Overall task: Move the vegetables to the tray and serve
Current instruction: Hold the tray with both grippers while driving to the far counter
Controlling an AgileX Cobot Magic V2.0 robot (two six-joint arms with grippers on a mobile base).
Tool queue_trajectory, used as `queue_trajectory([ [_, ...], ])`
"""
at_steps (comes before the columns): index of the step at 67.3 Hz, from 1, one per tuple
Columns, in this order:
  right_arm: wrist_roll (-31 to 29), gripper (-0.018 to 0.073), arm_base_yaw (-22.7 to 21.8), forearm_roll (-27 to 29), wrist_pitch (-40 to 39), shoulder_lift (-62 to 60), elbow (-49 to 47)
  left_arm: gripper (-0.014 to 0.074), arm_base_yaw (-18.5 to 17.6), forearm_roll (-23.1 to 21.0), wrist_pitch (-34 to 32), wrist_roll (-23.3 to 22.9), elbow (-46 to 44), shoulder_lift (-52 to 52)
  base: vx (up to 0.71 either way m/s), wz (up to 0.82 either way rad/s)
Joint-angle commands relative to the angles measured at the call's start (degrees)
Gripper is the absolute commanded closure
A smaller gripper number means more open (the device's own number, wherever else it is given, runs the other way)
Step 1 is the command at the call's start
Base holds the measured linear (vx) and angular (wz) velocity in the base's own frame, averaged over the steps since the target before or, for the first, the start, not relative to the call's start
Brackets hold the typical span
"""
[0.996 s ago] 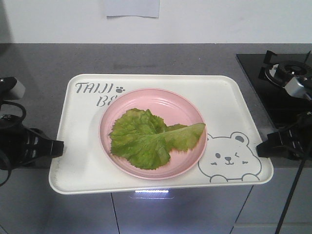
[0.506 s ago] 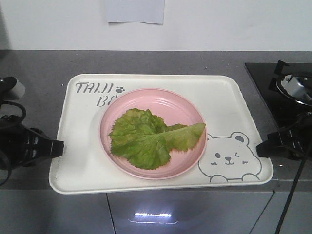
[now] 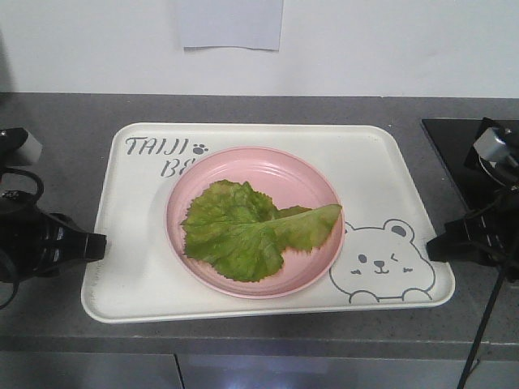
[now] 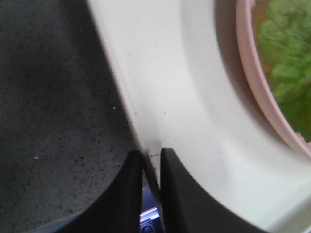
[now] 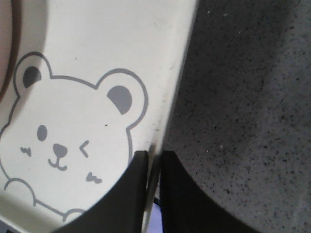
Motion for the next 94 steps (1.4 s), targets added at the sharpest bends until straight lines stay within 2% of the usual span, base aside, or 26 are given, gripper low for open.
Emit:
queue_trajectory([
  [1, -1.87, 0.0565, 0.25, 3.66, 0.17, -1.81, -1.71, 0.0602, -0.61, -1.25, -1.61, 2.45, -1.51, -1.46, 0.11, 0.03],
  [94, -1.87, 0.0565, 0.25, 3.66, 0.17, -1.81, -1.71, 0.0602, -0.61, -1.25, -1.61, 2.45, -1.51, -1.46, 0.07, 0.01],
])
